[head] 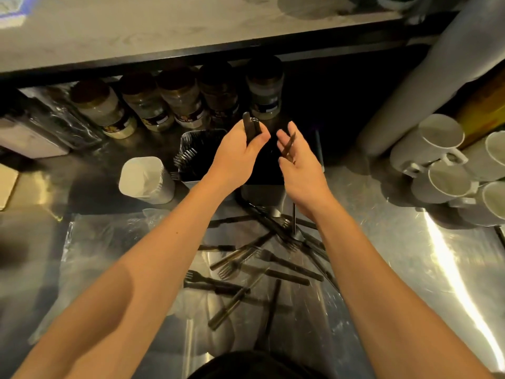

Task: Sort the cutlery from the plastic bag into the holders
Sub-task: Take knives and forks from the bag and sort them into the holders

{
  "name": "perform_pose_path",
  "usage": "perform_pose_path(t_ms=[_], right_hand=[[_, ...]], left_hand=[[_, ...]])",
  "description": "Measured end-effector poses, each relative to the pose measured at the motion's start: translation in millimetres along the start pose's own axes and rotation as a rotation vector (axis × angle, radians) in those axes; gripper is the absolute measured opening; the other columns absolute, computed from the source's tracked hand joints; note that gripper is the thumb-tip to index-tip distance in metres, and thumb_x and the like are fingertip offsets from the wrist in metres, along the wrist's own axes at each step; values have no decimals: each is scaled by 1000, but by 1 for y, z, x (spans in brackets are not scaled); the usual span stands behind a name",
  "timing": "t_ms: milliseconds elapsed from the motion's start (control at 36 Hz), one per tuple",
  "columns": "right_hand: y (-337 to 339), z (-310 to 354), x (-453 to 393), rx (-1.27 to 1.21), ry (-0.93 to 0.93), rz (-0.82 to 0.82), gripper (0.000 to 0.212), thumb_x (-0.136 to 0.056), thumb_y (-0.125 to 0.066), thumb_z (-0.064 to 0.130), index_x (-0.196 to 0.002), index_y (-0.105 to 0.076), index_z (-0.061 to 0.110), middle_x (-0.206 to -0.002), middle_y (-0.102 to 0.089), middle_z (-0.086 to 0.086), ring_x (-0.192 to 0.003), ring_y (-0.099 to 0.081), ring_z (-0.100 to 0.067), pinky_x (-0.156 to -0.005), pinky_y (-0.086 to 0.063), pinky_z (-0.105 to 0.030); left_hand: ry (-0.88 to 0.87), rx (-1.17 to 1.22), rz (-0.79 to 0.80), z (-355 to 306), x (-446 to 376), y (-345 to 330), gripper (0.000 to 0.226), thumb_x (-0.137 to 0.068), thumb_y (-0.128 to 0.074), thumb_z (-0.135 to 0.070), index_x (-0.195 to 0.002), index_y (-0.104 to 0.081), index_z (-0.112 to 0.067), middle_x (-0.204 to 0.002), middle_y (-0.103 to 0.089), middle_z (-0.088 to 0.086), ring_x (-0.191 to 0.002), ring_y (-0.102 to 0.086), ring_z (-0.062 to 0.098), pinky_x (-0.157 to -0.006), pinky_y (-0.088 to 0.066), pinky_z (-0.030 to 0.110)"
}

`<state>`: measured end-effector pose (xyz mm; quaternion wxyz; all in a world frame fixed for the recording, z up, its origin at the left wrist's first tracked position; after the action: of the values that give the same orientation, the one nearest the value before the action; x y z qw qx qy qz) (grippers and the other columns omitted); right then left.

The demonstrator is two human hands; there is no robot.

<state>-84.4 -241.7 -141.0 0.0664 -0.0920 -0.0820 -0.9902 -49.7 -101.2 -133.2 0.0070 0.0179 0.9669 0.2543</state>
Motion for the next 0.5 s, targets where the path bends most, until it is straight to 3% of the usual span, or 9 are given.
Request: perform_pose_path(t_ms=[83,167,250,306,417,500], right_hand=[[8,2,4,-72,5,-61,70,-103,-33,-8,-161,-5,20,-165,-25,4,-149,-25,-5,-121,-21,-22],[18,2,8,-115,30,-173,63,-105,-31,-6,-160,-9,15,-164,-28,2,-147,-29,-5,-118,-25,-16],[25,0,10,-101,41,-240,55,-105,-34,-4,-157,-25,12,-157,-41,-1,-142,-41,-8,-120,-32,-29],[26,0,13,-111,48,-260,48,-106,-34,-3,-152,-37,11,-148,-51,-4,-134,-51,-11,-114,-41,-31],[20,9,21,-251,53,-350,31,-109,-31,7,-130,-51,17,-111,-68,-3,-91,-69,-14,-84,-58,-29],[12,17,26,-252,45,-425,23,-109,-36,19,-119,-57,19,-79,-63,3,-61,-55,-9,-56,-47,-24]], left_hand=[[-13,-11,-30,-1,4,-2,6,-100,-57,-24,-98,-63,-23,-93,-63,-8,-86,-57,1,-76,-42,6],[90,-198,131,15,3,-12,5,-97,-61,-25,-100,-65,-24,-96,-63,-5,-89,-59,6,-87,-49,24],[101,-363,198,29,8,-18,32,-92,-70,-27,-122,-59,-27,-107,-53,-8,-104,-54,15,-95,-47,34],[20,-274,78,28,14,-17,52,-88,-74,-26,-135,-50,-25,-116,-50,-8,-109,-46,15,-97,-43,31],[-247,-178,-231,11,23,-12,52,-88,-56,-20,-139,-48,-16,-135,-46,0,-123,-41,19,-107,-37,32],[-327,-447,-184,4,17,-20,51,-99,-40,-31,-149,-42,-17,-155,-37,4,-143,-30,21,-119,-20,28]])
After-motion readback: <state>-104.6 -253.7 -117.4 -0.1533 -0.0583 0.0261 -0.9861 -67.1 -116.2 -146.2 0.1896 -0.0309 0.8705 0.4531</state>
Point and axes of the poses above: each hand's wrist, its own x-axis away from the middle knuckle, its own y-axis out of the back of the hand, z = x × y, the point moved 2 cm from there along -x, towards the middle knuckle
